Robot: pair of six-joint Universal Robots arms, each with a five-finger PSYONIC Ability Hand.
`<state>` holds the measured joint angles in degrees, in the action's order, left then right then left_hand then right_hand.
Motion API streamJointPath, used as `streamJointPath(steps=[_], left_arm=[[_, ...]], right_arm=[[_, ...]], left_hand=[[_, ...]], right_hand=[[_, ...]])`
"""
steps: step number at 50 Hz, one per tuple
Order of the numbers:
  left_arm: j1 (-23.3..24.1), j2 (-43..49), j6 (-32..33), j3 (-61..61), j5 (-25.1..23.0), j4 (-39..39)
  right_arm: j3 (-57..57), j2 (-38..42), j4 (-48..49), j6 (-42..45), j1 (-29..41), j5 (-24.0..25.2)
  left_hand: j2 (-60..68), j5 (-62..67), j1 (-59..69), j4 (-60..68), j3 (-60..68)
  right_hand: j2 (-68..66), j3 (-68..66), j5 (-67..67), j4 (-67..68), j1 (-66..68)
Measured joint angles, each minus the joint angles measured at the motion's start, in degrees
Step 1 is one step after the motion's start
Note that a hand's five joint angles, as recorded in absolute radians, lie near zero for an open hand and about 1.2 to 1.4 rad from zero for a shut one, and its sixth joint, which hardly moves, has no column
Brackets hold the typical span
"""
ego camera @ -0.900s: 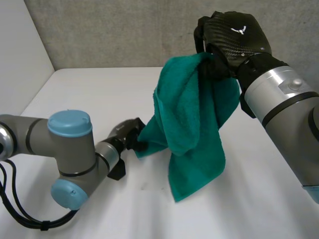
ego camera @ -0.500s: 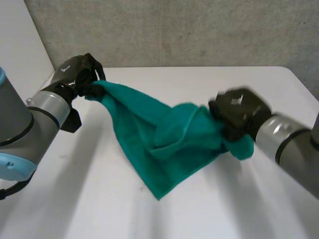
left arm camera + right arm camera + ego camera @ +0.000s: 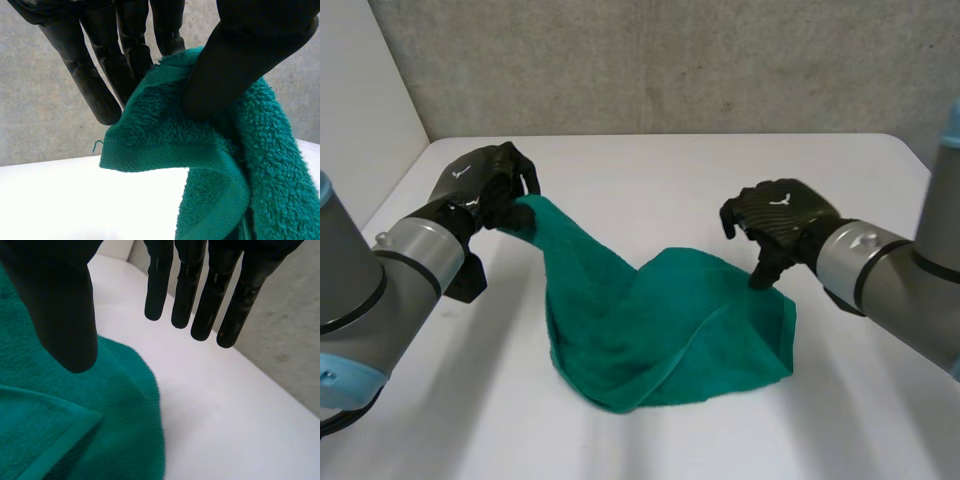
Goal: Fold the towel.
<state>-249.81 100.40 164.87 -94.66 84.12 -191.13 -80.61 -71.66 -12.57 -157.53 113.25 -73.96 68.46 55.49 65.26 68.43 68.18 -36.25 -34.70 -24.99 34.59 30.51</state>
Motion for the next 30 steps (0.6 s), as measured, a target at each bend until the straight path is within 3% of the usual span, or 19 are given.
streamJointPath(steps=[12,30], left_arm=[[-0.9,-4.5,0.1,-4.3,0.0,-0.2],[-1.7,-4.0,0.0,-4.8,-0.1,-0.3]], right_arm=[[5.3,12.6,-2.0,0.6,0.6,4.1],[-0.3,14.5,0.4,0.7,0.9,3.7]], left_hand=[[0.1,0.0,0.0,0.0,0.1],[0.1,0.0,0.0,0.0,0.1]], right_hand=[[5.6,4.4,4.5,-4.2,-3.5],[0.8,-1.1,0.2,1.4,0.0]])
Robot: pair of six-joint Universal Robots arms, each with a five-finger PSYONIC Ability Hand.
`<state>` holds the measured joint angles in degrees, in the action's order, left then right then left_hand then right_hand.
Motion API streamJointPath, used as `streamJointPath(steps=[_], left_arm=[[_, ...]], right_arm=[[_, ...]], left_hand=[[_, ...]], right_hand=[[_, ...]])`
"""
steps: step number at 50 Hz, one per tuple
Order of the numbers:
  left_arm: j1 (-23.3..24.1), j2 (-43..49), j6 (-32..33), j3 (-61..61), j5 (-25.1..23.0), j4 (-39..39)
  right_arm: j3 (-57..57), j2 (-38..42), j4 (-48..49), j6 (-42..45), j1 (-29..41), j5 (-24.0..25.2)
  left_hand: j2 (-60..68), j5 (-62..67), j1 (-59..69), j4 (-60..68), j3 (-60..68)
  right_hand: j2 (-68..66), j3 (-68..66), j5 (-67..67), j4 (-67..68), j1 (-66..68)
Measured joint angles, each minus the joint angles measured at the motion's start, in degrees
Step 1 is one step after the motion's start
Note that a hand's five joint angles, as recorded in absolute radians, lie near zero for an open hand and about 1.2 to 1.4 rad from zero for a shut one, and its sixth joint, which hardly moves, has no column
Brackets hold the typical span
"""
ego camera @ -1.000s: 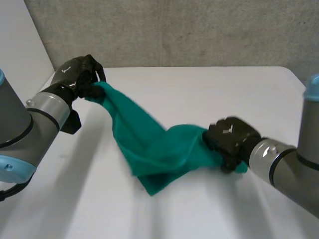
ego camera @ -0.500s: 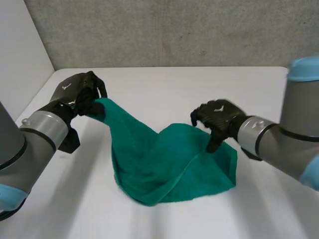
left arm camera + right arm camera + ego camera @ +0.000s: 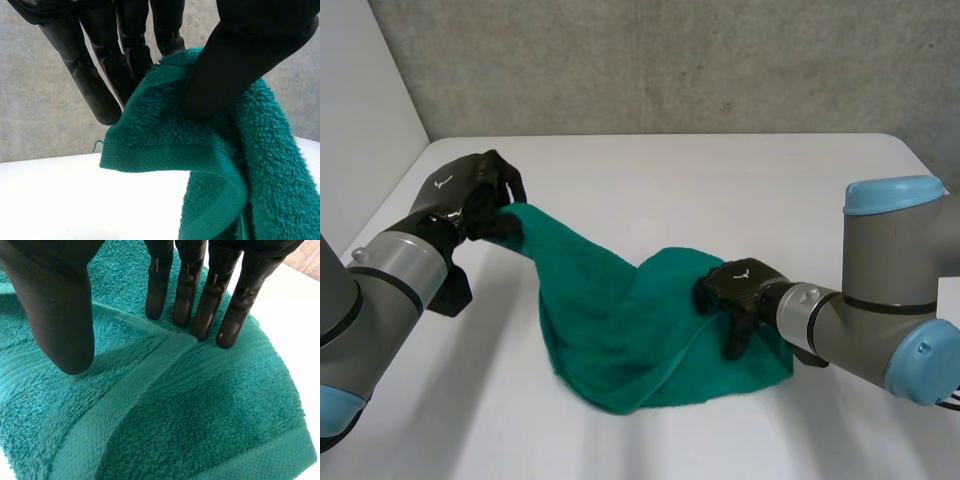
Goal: Fold the towel.
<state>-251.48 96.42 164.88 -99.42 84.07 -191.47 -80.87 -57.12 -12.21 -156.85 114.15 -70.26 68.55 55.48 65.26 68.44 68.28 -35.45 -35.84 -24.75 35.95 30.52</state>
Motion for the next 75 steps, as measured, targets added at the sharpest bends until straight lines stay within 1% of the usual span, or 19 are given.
streamJointPath(steps=[8,10,14,16,17,24,31,36,39,42,48,54,58,60,61,65,66,71,75], left_arm=[[-0.1,0.8,0.0,0.1,0.0,-0.1],[-0.1,1.1,0.0,0.1,0.0,-0.2],[-0.1,1.9,0.0,0.2,0.1,-0.3],[-0.2,2.2,0.0,0.3,0.1,-0.3],[-0.3,2.8,0.0,0.5,0.1,-0.3],[-1.1,4.2,0.1,1.4,0.1,-0.3],[-3.1,5.0,0.1,2.3,0.1,-0.2],[-3.6,5.2,0.1,2.0,0.0,-0.2],[-3.7,5.5,0.3,1.8,0.0,-0.2],[-3.6,5.7,0.7,1.7,0.0,-0.2],[-3.3,6.3,3.5,1.3,0.0,-0.2],[-3.3,7.2,5.5,2.0,0.0,-0.4],[-3.1,9.8,10.5,9.6,0.4,-0.5],[-3.0,10.1,11.3,11.1,0.5,-0.5],[-2.9,10.7,13.9,17.5,1.0,-0.5],[-2.8,10.9,16.6,26.9,2.3,-1.4],[-2.9,10.8,17.6,31.5,3.5,-2.8],[-3.4,9.1,18.4,38.8,6.9,-8.2],[-3.6,7.4,18.4,39.9,8.2,-11.8]], right_arm=[[-1.7,0.0,2.8,0.1,0.0,-1.7],[-1.8,0.2,3.3,0.3,0.0,-2.1],[-1.7,0.8,3.6,0.9,0.2,-2.4],[-1.6,0.9,3.6,1.2,0.3,-2.4],[-1.4,1.3,3.6,1.6,0.4,-2.5],[-0.5,1.2,3.1,2.4,0.4,-2.8],[0.4,-2.6,-2.0,4.8,-0.3,-6.2],[0.0,-3.5,-4.8,6.3,-0.4,-7.3],[-0.2,-3.0,-5.0,6.5,-0.2,-7.6],[-0.1,-2.2,-4.9,6.5,0.0,-7.6],[0.8,-0.1,-3.6,5.9,0.3,-7.5],[2.7,0.1,-2.1,5.7,0.2,-7.5],[12.0,-1.2,1.5,5.6,-0.2,-9.7],[13.4,-1.5,2.0,5.6,-0.3,-10.2],[18.4,-2.8,4.8,5.6,-0.4,-12.2],[24.3,-6.5,13.4,5.6,-0.6,-15.1],[25.6,-9.0,19.1,5.6,-0.7,-16.2],[24.9,-15.4,33.1,5.6,-0.8,-17.6],[22.0,-18.5,39.2,5.6,-0.8,-17.6]], left_hand=[[0.0,0.0,0.0,0.0,0.0],[0.0,0.0,0.0,0.0,0.0],[0.0,0.0,0.0,0.0,0.0],[0.0,0.0,0.0,0.0,0.0],[0.0,0.0,0.0,0.0,0.0],[0.0,0.0,0.0,0.0,0.0],[0.0,0.0,0.0,0.0,0.0],[0.0,0.0,0.0,0.0,0.0],[0.0,0.0,0.0,0.0,0.0],[0.0,0.0,0.0,0.0,0.0],[0.0,0.0,0.0,0.0,0.0],[0.0,0.0,0.0,0.0,0.0],[0.1,0.0,0.0,0.0,0.1],[0.1,0.0,0.0,0.0,0.1],[0.1,0.0,0.0,0.0,0.1],[0.1,0.0,0.0,0.0,0.1],[0.1,0.0,0.0,0.0,0.1],[0.1,0.0,0.0,0.0,0.1],[0.1,0.0,0.0,0.0,0.1]], right_hand=[[0.0,0.0,0.0,0.0,0.0],[-4.7,-4.1,-3.7,3.9,3.8],[-24.9,-24.0,-23.0,24.1,20.4],[-24.9,-24.0,-23.0,24.1,20.4],[-31.9,-31.4,-30.5,31.7,25.2],[-32.0,-31.7,-30.7,32.2,25.2],[-32.0,-31.7,-30.7,32.3,25.2],[-22.8,-22.6,-24.3,22.5,19.2],[-10.9,-10.3,-12.8,10.3,9.5],[-10.1,-9.5,-11.8,9.5,9.1],[-31.2,-30.4,-30.0,30.6,25.4],[-32.0,-31.8,-31.4,32.3,25.6],[-32.0,-31.8,-31.4,32.3,25.6],[-32.0,-31.8,-31.4,32.3,25.6],[-32.0,-31.8,-31.4,32.3,25.6],[-32.0,-31.8,-31.4,32.3,25.7],[-32.0,-31.8,-31.4,32.3,25.8],[-32.0,-31.8,-31.4,32.3,25.8],[-32.0,-31.8,-31.4,32.3,25.8]])
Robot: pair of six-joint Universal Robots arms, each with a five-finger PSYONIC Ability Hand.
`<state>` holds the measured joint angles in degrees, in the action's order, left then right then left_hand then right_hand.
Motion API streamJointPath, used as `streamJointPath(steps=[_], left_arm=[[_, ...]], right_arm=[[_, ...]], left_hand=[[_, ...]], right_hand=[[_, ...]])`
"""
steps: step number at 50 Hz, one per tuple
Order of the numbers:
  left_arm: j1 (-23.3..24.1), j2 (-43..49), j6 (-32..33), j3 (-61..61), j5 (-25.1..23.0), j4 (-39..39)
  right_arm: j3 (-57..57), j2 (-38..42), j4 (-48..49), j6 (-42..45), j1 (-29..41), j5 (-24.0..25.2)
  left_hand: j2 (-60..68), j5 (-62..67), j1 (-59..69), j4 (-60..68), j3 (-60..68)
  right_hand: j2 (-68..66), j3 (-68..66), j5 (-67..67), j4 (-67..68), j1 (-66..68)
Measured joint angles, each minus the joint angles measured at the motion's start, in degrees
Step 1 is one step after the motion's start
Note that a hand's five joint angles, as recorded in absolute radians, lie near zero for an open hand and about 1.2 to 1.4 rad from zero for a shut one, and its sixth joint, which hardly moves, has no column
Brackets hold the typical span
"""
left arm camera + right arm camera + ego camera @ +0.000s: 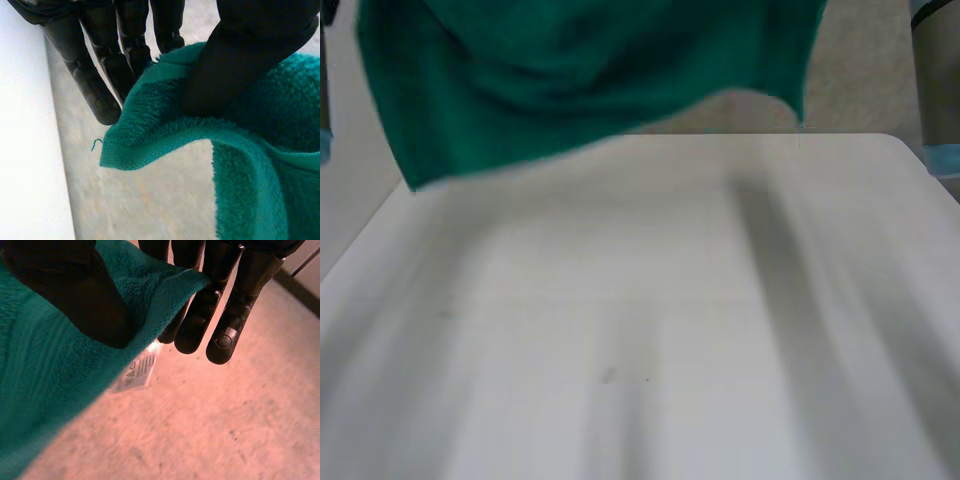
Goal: Fold the towel.
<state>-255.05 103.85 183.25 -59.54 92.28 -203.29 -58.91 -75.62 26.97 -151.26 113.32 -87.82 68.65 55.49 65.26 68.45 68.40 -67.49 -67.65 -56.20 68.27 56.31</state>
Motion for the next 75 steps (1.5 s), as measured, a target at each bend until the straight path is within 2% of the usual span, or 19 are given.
streamJointPath(steps=[7,9,10,13,22,26,35,36,37,39,41,45,54,61,65,67,71,73,75], left_arm=[[-0.1,-2.2,-0.3,-5.6,0.4,-3.6],[-0.1,-2.6,-0.5,-11.6,0.2,-4.0],[-0.1,-2.6,-0.5,-16.8,0.0,-4.1],[-0.2,-2.5,-0.6,-21.3,-0.1,-4.0],[-1.6,2.7,-0.2,-39.5,-3.1,-3.1],[-2.2,4.0,0.4,-42.4,-3.9,-1.7],[-6.0,1.0,7.1,-47.1,-4.4,10.1],[-7.7,-1.9,10.1,-47.6,-4.7,15.4],[-7.7,-1.9,10.1,-47.6,-4.7,15.4],[-9.3,-5.1,12.9,-48.0,-5.5,20.7],[-10.0,-6.6,14.0,-48.2,-6.2,23.3],[-11.6,-12.1,16.9,-48.9,-9.9,30.9],[-11.3,-16.3,18.4,-49.6,-14.2,35.4],[-10.3,-10.4,18.5,-48.3,-13.9,30.0],[-9.1,0.4,19.6,-42.7,-12.8,24.3],[-8.7,2.1,20.0,-41.1,-12.4,23.7],[-5.0,11.0,23.8,-25.8,-8.8,22.0],[-4.5,11.9,24.3,-23.1,-8.2,21.8],[-3.1,14.3,25.8,-11.9,-6.3,20.0]], right_arm=[[-8.3,-2.7,3.2,-0.1,-0.2,1.6],[-11.2,-2.8,2.8,-0.4,-0.7,2.5],[-18.0,-2.4,1.9,-1.4,-2.1,4.8],[-21.0,-1.7,1.6,-1.9,-2.8,6.0],[-33.2,8.3,0.5,-3.1,-6.4,11.4],[-34.4,9.8,-1.2,-2.4,-7.0,12.0],[-34.2,5.6,-19.9,5.9,-10.2,12.4],[-33.6,2.6,-28.7,10.6,-12.1,12.0],[-33.6,2.6,-28.7,10.6,-12.1,12.0],[-33.3,-0.6,-37.5,15.6,-14.3,11.6],[-33.4,-2.1,-41.1,17.7,-15.4,11.4],[-34.4,-6.9,-50.8,23.7,-18.2,10.9],[-36.5,-9.8,-52.9,25.6,-18.9,11.2],[-36.0,-3.6,-44.5,21.1,-17.5,10.5],[-30.6,6.7,-40.4,18.6,-15.3,7.9],[-29.3,7.9,-40.2,18.4,-14.9,7.3],[-13.7,14.1,-39.7,17.2,-11.2,2.2],[-11.5,14.6,-39.7,17.0,-10.7,1.5],[-0.2,15.9,-38.5,15.1,-9.1,-1.1]], left_hand=[[0.0,0.0,0.0,0.0,0.0],[0.0,0.0,0.0,0.0,0.0],[0.0,0.0,0.0,0.0,0.0],[0.0,0.0,0.0,0.0,0.0],[0.0,0.0,0.0,0.2,0.1],[0.0,0.0,0.0,0.2,0.1],[0.0,0.0,0.0,0.2,0.1],[0.0,0.0,0.0,0.2,0.1],[0.0,0.0,0.0,0.2,0.1],[0.0,0.0,0.0,0.2,0.1],[0.0,0.0,0.0,0.2,0.1],[0.0,0.0,0.0,0.2,0.1],[0.0,0.0,0.0,0.2,0.1],[0.0,0.0,0.0,0.2,0.1],[0.0,0.0,0.0,0.2,0.1],[0.0,0.0,0.0,0.2,0.1],[0.0,0.0,0.0,0.2,0.1],[0.0,0.0,0.0,0.2,0.1],[0.0,0.0,0.0,0.2,0.1]], right_hand=[[0.0,0.0,-0.3,0.0,0.0],[0.0,0.0,-0.4,0.0,0.0],[0.0,0.0,-0.4,0.0,0.0],[0.0,0.0,-0.4,0.0,0.0],[0.0,0.0,-0.4,0.0,0.0],[0.0,0.0,-0.4,0.0,0.0],[0.0,0.0,-0.4,0.0,-0.1],[0.0,0.0,-0.4,0.0,0.0],[0.0,0.0,-0.4,0.0,0.0],[0.0,0.0,-0.4,0.0,0.0],[0.0,0.0,-0.4,0.0,0.0],[0.0,0.0,-0.4,0.0,0.0],[0.0,0.0,-0.4,0.0,0.0],[0.0,0.0,-0.5,0.0,0.0],[0.0,0.0,-0.6,0.0,0.0],[0.0,0.0,-0.6,0.0,0.0],[0.0,0.0,-0.6,0.0,0.0],[0.0,0.0,-0.6,0.0,0.0],[0.0,0.0,-0.6,0.0,0.0]])
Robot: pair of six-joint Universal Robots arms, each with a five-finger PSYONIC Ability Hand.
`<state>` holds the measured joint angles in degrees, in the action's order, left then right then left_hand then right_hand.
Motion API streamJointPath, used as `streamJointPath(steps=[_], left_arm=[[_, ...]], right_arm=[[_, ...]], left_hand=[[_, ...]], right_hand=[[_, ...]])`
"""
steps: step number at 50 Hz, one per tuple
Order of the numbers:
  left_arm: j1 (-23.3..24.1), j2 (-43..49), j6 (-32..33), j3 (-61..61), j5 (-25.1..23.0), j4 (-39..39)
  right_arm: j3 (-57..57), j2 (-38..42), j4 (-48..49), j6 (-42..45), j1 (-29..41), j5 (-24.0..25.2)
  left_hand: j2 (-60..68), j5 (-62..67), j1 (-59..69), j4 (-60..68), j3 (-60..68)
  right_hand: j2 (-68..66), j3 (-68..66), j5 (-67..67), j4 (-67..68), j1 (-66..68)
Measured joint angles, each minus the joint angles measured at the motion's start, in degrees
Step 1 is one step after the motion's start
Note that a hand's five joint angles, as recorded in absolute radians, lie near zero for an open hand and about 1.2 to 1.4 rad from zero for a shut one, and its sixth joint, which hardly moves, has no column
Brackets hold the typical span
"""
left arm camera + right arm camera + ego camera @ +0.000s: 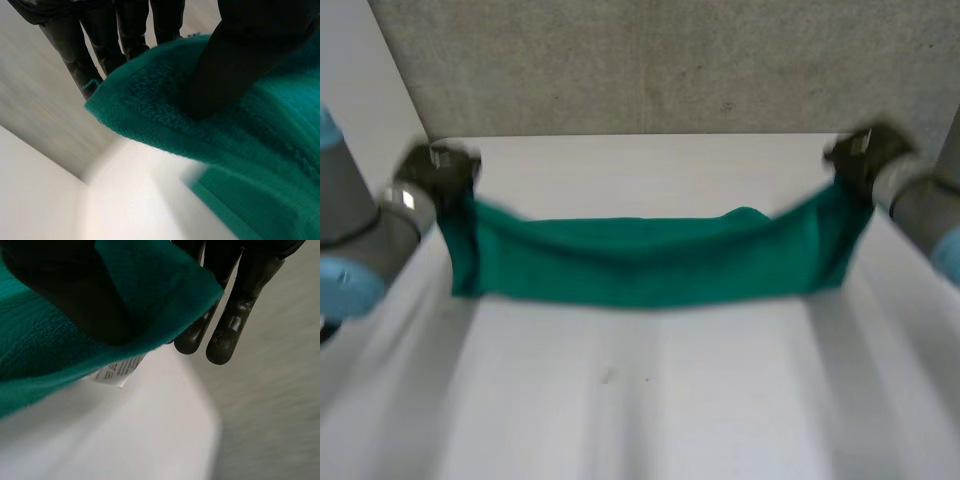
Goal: Fold the towel.
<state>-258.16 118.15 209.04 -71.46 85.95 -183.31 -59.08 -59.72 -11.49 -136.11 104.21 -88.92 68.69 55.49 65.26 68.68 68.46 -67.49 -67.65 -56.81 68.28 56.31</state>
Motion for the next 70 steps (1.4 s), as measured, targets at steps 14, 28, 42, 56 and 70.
streamJointPath(steps=[14,28,42,56,70], left_arm=[[1.1,-2.1,-1.2,21.5,2.9,-26.9],[0.4,-2.8,-10.2,-2.0,2.6,-26.6],[0.8,3.2,-10.3,-18.3,2.5,-27.2],[-1.5,-14.4,4.5,-35.4,2.6,-3.5],[-1.7,-16.4,8.9,-35.2,0.3,5.6]], right_arm=[[19.7,-4.3,26.1,-17.0,0.2,-3.8],[-5.8,-5.5,28.1,-16.9,0.3,3.9],[-15.9,3.4,21.7,-14.8,-0.3,4.9],[-28.5,-7.9,-12.7,12.8,-8.8,1.9],[-33.8,-11.8,-3.9,17.2,-12.1,1.5]], left_hand=[[0.0,0.0,0.0,0.0,0.0],[0.0,0.0,0.0,0.0,0.0],[0.0,0.0,0.0,0.0,0.0],[0.0,0.0,0.0,0.0,0.0],[0.0,0.0,0.0,0.0,0.0]], right_hand=[[0.0,-0.2,0.0,0.0,0.0],[0.0,-0.2,-0.2,0.0,0.0],[0.0,-0.2,-0.2,0.0,0.0],[0.0,-0.2,-0.2,0.0,0.0],[0.0,-0.2,-0.2,0.0,0.0]])
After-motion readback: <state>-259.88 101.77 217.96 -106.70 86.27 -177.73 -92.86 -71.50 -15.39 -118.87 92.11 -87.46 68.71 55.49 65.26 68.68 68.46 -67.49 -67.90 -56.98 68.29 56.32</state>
